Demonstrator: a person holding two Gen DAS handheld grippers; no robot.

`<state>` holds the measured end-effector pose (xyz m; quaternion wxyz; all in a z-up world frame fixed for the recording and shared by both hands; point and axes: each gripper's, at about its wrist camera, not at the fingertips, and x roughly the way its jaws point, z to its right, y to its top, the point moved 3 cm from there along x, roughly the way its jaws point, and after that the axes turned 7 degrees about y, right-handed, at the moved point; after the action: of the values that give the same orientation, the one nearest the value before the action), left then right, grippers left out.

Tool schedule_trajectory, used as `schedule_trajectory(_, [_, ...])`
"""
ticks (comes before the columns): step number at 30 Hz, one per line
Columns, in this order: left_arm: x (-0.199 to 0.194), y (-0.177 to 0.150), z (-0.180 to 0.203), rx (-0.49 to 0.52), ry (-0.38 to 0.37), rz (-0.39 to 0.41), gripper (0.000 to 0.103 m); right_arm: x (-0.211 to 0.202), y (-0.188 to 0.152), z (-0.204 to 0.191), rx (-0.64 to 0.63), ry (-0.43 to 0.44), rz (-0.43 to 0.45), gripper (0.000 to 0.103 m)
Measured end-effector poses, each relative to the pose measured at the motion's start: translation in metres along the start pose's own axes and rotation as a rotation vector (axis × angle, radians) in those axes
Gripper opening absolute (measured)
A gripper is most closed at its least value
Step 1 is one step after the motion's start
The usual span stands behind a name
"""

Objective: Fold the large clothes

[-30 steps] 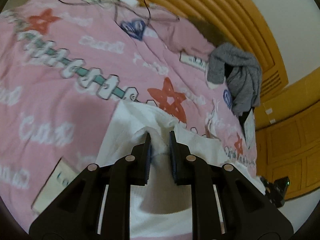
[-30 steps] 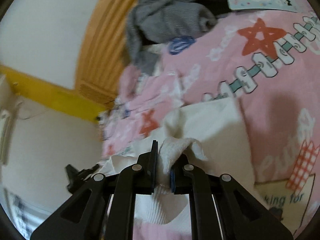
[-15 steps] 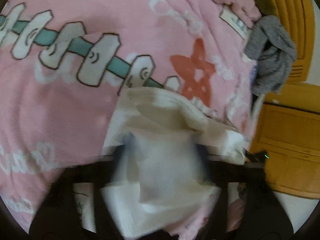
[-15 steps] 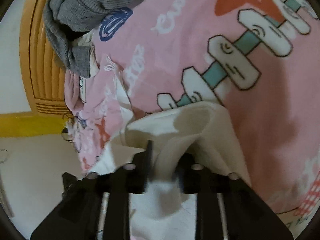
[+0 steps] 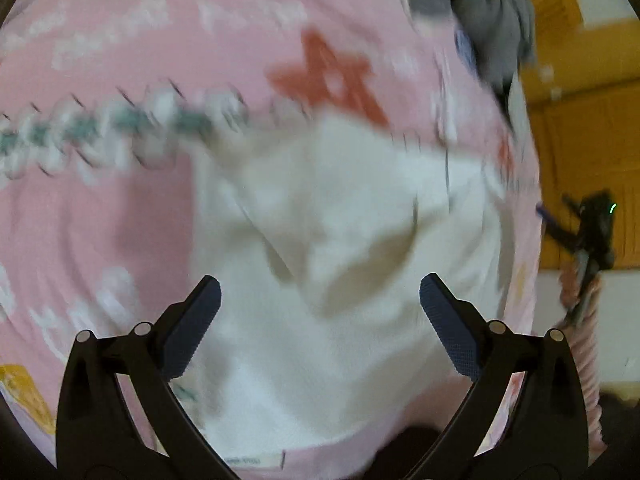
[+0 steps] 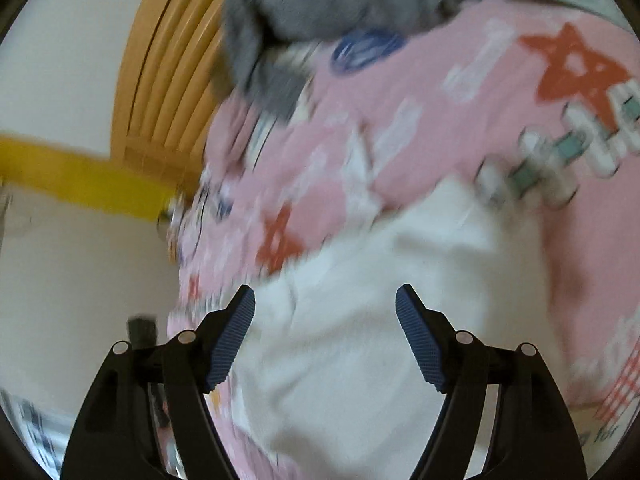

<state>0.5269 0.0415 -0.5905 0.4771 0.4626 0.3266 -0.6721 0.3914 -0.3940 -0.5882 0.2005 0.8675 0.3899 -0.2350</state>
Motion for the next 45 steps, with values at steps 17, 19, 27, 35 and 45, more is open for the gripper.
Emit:
schedule_trajectory(17, [0.028, 0.002, -0.007, -0.323, -0.045, 0.190, 0.006, 0.021, -0.098, 0.005, 0.038, 0.103, -0.114, 0.071])
schedule_trajectory(19, [0.002, 0.005, 0.002, -0.266, -0.003, 0.294, 0.006, 0.019, -0.099, 0.005, 0.033, 0.103, -0.093, 0.071])
schedule_trajectory(27, [-0.057, 0.052, -0.019, -0.336, 0.092, 0.504, 0.006, 0.029, -0.092, 0.000, 0.002, 0.106, -0.067, 0.070])
schedule_trajectory(35, [0.000, 0.034, 0.017, -0.154, 0.026, 0.130, 0.007, 0.041, -0.106, 0.007, 0.017, 0.133, -0.118, 0.071])
schedule_trajectory(45, [0.045, 0.023, 0.009, -0.248, -0.023, -0.009, 0.007, 0.054, -0.122, 0.009, 0.028, 0.154, -0.163, 0.071])
